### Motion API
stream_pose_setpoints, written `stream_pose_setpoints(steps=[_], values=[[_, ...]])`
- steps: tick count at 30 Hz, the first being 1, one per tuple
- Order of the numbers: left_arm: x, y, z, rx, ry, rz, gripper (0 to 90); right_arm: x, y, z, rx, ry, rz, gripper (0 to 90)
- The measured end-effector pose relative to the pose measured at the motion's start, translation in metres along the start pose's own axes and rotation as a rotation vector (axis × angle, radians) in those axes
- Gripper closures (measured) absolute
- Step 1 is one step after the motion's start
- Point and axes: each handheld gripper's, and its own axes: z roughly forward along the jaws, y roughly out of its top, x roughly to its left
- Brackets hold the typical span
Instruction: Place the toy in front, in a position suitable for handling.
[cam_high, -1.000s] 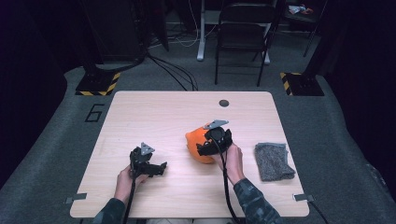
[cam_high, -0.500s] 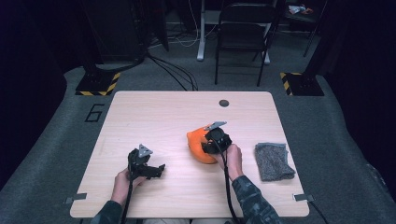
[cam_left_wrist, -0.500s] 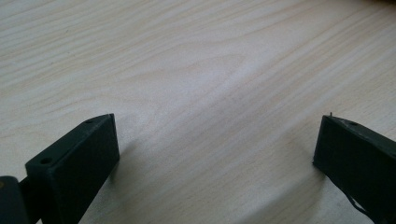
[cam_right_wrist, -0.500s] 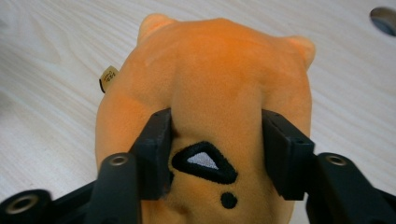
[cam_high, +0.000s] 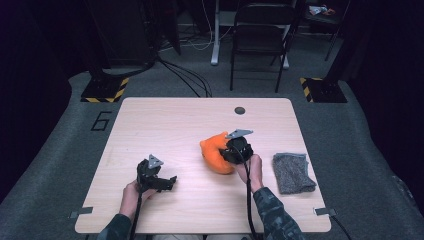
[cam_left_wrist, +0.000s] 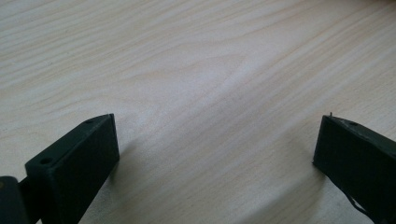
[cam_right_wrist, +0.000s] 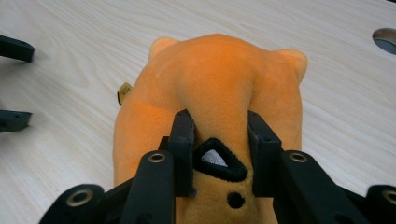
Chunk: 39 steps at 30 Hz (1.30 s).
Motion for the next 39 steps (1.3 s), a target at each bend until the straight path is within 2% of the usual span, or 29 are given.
stream_pose_setpoints(steps=[2, 4, 16, 19, 20, 22, 23, 27, 39], values=[[0.0, 0.0, 0.0, 0.0, -0.001, 0.001, 0.0, 0.002, 0.002, -0.003, -0.004, 0.001, 0.012, 68.0], [0.0, 0.0, 0.0, 0.0, -0.001, 0.001, 0.0, 0.0, 0.004, -0.008, -0.017, 0.018, -0.02, 68.0], [0.001, 0.0, 0.0, 0.0, -0.007, 0.009, 0.0, -0.014, 0.008, -0.04, -0.087, 0.098, -0.081, 67.9], [0.001, 0.0, 0.0, 0.0, -0.008, 0.01, 0.0, -0.018, 0.007, -0.045, -0.088, 0.119, -0.127, 67.8], [0.001, 0.0, 0.0, 0.0, -0.008, 0.01, 0.0, -0.018, 0.007, -0.045, -0.089, 0.123, -0.126, 67.7], [0.001, 0.0, 0.0, 0.0, -0.008, 0.01, 0.0, -0.019, 0.007, -0.047, -0.092, 0.142, -0.157, 67.7], [0.001, 0.0, 0.0, -0.001, -0.009, 0.011, 0.0, -0.019, 0.006, -0.048, -0.089, 0.149, -0.151, 67.7], [0.002, 0.001, 0.001, -0.001, -0.016, 0.014, 0.0, -0.02, 0.006, -0.05, -0.09, 0.181, -0.196, 67.6], [0.004, 0.002, 0.003, -0.011, -0.03, 0.027, 0.0, -0.025, -0.002, -0.059, -0.08, 0.225, -0.254, 67.2]])
